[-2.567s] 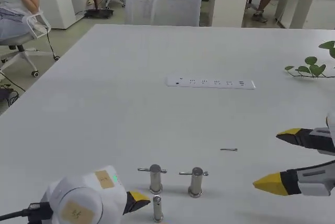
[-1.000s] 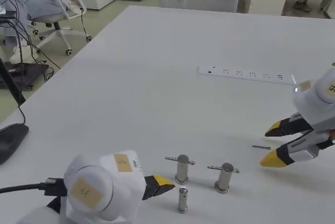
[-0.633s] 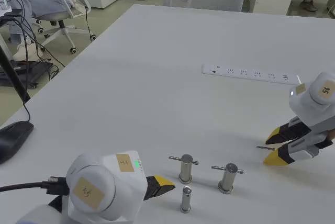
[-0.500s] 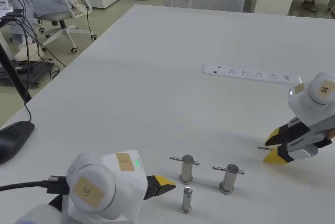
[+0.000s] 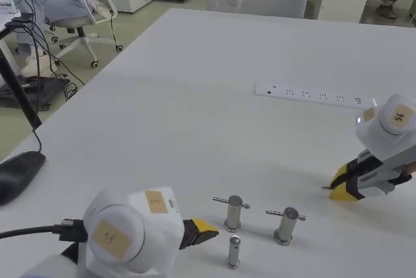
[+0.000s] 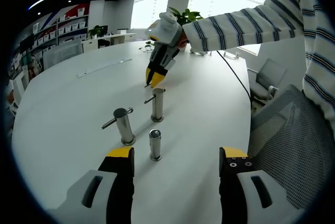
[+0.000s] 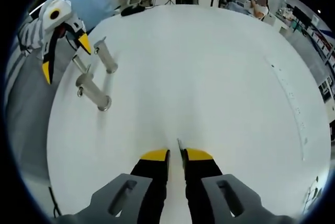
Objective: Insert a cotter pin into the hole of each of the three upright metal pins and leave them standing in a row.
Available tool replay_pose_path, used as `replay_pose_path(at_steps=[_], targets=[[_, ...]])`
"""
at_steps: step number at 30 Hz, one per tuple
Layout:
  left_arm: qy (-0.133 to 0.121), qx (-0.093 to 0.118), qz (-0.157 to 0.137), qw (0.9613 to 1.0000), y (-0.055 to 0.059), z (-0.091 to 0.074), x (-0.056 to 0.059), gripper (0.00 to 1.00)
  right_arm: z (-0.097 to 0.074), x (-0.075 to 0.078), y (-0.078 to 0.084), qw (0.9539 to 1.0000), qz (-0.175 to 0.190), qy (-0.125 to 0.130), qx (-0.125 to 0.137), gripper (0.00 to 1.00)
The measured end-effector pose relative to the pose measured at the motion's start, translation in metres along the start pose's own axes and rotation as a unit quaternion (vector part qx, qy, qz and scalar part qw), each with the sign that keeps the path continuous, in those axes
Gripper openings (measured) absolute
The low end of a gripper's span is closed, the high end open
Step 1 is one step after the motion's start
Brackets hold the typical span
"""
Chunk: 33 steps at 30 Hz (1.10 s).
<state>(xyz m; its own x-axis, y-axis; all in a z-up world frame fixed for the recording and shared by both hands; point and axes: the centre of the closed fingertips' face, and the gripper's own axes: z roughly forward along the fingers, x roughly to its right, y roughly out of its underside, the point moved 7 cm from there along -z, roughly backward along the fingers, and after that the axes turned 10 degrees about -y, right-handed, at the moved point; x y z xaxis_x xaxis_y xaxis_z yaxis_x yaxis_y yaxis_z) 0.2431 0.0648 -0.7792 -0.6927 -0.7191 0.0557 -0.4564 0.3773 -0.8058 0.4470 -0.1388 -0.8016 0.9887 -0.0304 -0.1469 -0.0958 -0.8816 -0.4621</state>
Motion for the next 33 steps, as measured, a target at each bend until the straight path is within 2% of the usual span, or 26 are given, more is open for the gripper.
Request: replay_pose_path(at_steps=[10,19,26,33], targets=[[-0.003,0.001,-0.002,1.0000,-0.0001,-0.0020,-0.0003,0.64,0.0001,-0.0012,0.0008,0.9996,-0.014,0.010,-0.023,0.05],[-0.003,0.000,-0.003,1.0000,0.0011,-0.0028,0.0001,0.63,0.0001,-0.0048,-0.0006,0.9981,-0.040,0.022,-0.042,0.04],[-0.005,0.001,-0.005,1.0000,0.0013,-0.0036,-0.0005,0.62,-0.0007,-0.0037,-0.0002,0.9986,-0.026,0.024,-0.040,0.03],[-0.005,0.000,-0.010,0.9999,0.0019,-0.0041,-0.0011,0.62,-0.0016,-0.0063,0.0015,0.9983,-0.028,0.021,-0.047,0.02]])
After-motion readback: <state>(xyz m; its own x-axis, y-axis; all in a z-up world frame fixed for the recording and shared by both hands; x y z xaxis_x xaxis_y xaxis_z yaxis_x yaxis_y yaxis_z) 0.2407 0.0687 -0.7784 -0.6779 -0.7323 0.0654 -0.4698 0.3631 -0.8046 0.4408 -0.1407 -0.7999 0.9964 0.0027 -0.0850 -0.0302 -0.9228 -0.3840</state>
